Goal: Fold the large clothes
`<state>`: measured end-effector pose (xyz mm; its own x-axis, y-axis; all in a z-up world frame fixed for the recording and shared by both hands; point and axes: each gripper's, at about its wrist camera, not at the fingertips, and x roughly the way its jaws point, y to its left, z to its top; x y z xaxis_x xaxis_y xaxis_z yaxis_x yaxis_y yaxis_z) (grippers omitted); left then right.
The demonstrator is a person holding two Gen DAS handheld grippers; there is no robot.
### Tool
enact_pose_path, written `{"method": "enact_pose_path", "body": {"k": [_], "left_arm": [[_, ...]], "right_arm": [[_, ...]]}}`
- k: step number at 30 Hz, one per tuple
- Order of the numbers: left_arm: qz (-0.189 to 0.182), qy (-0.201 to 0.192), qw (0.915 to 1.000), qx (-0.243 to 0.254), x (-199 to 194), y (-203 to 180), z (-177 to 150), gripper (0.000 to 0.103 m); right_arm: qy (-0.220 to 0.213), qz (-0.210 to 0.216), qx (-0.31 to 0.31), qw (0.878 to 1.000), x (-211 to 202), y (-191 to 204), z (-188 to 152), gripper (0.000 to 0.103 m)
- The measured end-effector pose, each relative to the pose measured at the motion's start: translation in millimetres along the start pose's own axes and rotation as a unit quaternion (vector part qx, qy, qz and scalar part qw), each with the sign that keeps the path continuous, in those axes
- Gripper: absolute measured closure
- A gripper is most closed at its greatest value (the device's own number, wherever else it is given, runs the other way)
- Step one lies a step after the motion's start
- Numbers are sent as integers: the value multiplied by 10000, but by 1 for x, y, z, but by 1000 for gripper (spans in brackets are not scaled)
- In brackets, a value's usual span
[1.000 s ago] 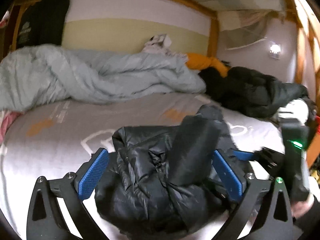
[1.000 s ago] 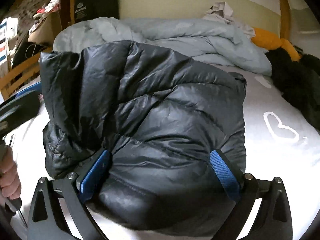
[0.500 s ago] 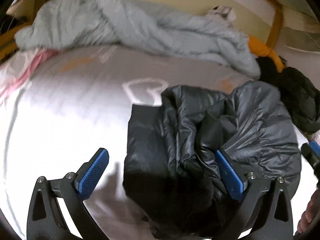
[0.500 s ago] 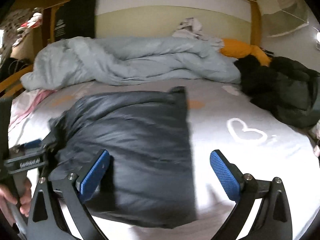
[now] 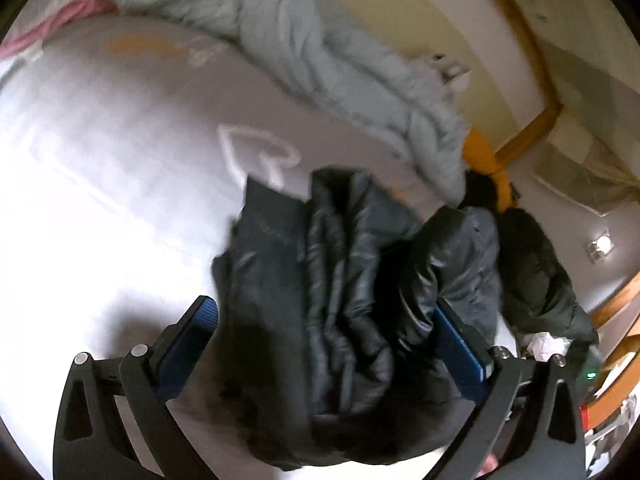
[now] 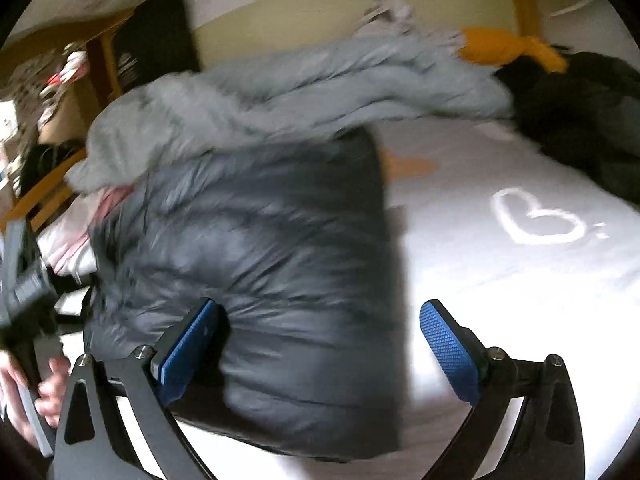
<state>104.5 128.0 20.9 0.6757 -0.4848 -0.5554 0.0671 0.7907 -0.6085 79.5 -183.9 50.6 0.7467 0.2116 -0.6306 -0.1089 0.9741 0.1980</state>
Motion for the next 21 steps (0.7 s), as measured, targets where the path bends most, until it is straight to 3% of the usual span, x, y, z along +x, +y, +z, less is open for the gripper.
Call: {"method": "enact_pose_path", "body": {"k": [1,5,9,13,17,21], "left_arm": [[-48,-76,9999,109,-2,-5,-1,1],[-301,164,9988,362,10,-22,-5,0],[459,421,9937,937,33,-31,-21,0],[709,444,9952,499,34,-15,-30,0],[650,504,9964,219,40,-5,-36,0],[568,571,9964,273,44,-7,-40,0]], "right_arm": [[121,155,-50,9998,6,4,-3,1],[45,-79,-285,9996,13,19,-9,0],[124,-25,-263,9996,14,18,-8,0],[5,-162,-352,9993,4,16,-4,0],[-393,-511,-12,9979,-10,-2,3,0],[-25,-142,562,9983,1,-31,5,0]]}}
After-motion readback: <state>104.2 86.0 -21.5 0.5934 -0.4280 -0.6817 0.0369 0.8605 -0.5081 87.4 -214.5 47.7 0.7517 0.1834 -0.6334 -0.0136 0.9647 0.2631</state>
